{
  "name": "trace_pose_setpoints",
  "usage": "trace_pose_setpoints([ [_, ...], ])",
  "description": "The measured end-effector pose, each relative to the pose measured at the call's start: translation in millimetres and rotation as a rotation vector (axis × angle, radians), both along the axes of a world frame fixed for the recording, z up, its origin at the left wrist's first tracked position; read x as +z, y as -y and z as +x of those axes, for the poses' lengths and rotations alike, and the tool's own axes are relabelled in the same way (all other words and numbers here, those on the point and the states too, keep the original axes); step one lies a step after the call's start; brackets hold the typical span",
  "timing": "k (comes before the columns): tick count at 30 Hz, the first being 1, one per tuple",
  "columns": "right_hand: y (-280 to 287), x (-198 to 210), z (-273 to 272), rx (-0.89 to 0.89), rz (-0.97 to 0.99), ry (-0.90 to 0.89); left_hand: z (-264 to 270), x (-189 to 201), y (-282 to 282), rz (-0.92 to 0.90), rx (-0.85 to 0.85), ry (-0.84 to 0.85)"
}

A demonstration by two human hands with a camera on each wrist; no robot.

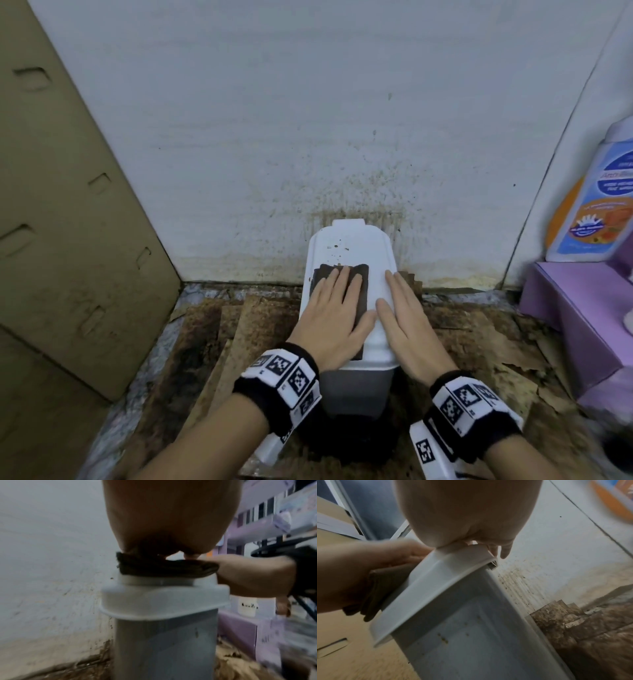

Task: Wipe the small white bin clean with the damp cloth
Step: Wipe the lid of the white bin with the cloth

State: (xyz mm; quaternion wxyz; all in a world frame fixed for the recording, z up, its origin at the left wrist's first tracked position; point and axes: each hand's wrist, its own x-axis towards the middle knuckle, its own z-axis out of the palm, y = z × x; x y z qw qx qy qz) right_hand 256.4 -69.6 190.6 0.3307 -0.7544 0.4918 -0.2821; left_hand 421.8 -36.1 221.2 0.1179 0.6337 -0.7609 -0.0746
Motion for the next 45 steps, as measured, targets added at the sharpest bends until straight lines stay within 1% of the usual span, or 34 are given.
trace_pose_setpoints([
  [4, -1, -9, -1, -0.005, 0.033, 0.063, 5, -5, -2, 0.003, -0.002, 0.095],
  [6, -1, -12, 1, -0.017, 0.033, 0.102, 5, -6, -5, 0.006, 0.018, 0.112],
  [9, -1, -14, 2, -0.022, 0.028, 0.115, 8, -8, -7, 0.013, 0.036, 0.117],
  [13, -2, -13, 3, -0.007, 0.046, 0.136, 17, -7, -4, 0.045, -0.009, 0.136],
  [17, -2, -12, 2, -0.007, 0.043, 0.149, 26, -3, 18, 0.116, -0.01, 0.085],
  [22, -4, -11, 1, 0.001, 0.059, 0.17, 34, 6, 41, 0.229, -0.022, 0.058],
  [26, 0, -10, 3, 0.01, 0.09, 0.172, 43, 9, 70, 0.274, -0.042, 0.038],
  [33, 5, -9, 5, 0.022, 0.102, 0.175, 56, 9, 124, 0.266, -0.045, 0.064],
  [35, 5, -8, 6, 0.033, 0.101, 0.171, 59, 12, 138, 0.283, -0.041, 0.056],
  [38, 7, -8, 7, 0.032, 0.097, 0.171, 66, 16, 158, 0.31, -0.075, 0.088],
  [42, 8, -9, 6, 0.032, 0.074, 0.189, 70, 15, 167, 0.284, -0.085, 0.077],
  [45, 7, -12, 5, 0.027, 0.062, 0.193, 69, 12, 162, 0.266, -0.084, 0.062],
])
